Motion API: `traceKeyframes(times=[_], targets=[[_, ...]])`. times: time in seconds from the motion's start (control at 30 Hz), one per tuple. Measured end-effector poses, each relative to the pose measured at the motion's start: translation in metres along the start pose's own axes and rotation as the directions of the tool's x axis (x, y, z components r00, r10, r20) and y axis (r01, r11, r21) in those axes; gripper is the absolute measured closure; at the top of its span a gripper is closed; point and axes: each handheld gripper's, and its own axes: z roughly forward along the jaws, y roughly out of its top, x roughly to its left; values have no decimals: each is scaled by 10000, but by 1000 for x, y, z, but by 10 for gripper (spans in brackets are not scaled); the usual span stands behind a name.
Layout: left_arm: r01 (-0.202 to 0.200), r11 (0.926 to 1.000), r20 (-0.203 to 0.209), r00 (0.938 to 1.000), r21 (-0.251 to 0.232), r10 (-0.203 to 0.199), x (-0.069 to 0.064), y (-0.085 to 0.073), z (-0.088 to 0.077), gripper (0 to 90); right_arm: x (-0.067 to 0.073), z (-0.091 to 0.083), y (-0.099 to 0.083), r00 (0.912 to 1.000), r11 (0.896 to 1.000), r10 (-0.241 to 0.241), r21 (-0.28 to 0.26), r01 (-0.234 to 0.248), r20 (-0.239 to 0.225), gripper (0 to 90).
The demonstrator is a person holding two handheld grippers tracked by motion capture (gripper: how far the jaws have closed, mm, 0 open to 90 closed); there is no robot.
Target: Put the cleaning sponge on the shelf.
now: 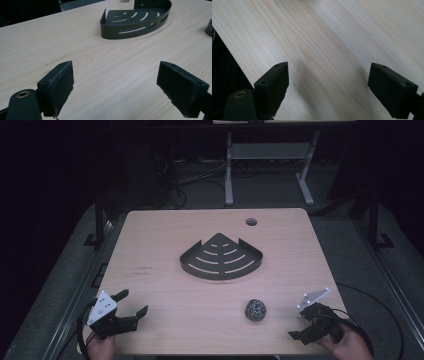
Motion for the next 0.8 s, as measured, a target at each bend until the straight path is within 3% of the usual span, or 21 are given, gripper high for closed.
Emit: traceKeyframes(times=[0.43,0.6,0.8], targets=[[26,10000,1,10000,-29,-26,0,-1,1,135,7,2,15,9992,9989,-404,217,406,-81,160],[28,10000,-14,10000,73,-28,1,-2,2,135,13,5,28,9966,9962,-805,320,810,-161,160],[131,9999,-13,9999,-37,-131,2,-2,1,135,16,12,40,9950,9943,-964,440,974,-253,160]])
